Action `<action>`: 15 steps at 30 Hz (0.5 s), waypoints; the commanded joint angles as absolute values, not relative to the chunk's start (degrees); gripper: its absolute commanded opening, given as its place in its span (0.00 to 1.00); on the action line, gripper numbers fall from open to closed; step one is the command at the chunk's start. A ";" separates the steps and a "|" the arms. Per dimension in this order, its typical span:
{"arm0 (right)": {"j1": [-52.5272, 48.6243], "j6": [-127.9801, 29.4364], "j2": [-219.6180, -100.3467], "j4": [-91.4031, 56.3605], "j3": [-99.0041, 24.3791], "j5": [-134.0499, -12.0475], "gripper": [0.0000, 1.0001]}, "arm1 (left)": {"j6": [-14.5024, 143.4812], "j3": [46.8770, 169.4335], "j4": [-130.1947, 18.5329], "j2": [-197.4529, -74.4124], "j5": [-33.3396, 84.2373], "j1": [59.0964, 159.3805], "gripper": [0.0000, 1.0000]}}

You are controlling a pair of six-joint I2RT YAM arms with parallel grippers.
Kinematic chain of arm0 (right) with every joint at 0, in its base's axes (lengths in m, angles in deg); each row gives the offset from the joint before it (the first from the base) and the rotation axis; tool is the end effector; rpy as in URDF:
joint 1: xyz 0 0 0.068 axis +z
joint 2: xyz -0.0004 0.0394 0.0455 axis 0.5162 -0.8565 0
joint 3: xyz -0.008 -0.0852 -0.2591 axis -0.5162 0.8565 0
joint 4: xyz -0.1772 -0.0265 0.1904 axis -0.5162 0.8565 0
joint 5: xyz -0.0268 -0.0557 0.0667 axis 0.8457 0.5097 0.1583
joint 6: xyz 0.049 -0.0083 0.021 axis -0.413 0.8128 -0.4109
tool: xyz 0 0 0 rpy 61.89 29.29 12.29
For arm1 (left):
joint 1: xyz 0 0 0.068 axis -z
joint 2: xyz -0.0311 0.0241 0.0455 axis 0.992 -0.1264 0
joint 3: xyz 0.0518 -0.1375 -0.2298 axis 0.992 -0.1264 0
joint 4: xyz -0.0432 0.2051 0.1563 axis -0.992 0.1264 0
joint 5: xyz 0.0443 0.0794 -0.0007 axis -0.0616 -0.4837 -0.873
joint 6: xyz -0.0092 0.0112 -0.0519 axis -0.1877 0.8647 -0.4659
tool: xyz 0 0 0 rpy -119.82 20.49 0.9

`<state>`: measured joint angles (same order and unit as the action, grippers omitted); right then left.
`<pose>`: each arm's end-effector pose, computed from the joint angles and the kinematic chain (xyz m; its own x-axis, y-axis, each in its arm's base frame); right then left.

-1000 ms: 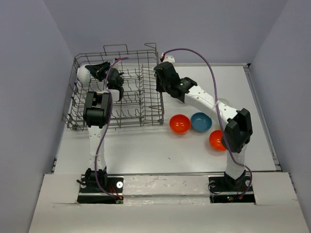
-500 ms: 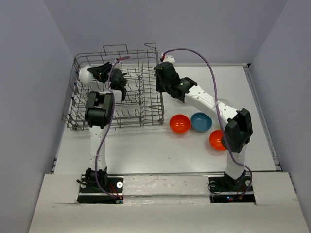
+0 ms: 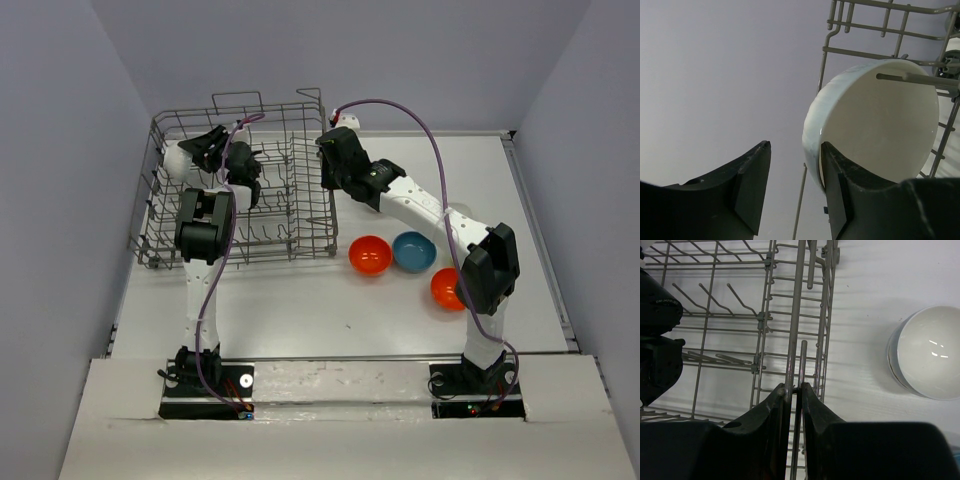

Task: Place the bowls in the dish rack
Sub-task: Insert the bowl into the dish rack.

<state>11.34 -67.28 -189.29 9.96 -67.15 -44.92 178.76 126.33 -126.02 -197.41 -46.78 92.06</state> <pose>0.3416 0.2952 0.3413 -0.5391 0.0402 -0.8413 -0.2080 0.9616 0.1792 0.5039 -0.0503 0.1963 -0.8039 0.5659 -0.1830 -0.2584 -0.0552 0.9645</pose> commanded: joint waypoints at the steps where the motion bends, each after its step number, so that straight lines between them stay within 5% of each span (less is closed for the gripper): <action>1: 11.99 -67.24 -192.19 3.59 -66.44 -50.47 0.01 | 176.44 128.80 -145.49 -192.89 -49.17 92.23 0.57; 15: 11.99 -67.07 -192.19 3.59 -66.44 -50.38 0.01 | 174.34 131.61 -137.94 -190.70 -51.98 92.14 0.84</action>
<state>11.31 -67.21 -189.31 9.91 -67.15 -45.00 176.03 128.45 -125.95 -196.84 -49.95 92.04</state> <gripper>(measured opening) 0.221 0.836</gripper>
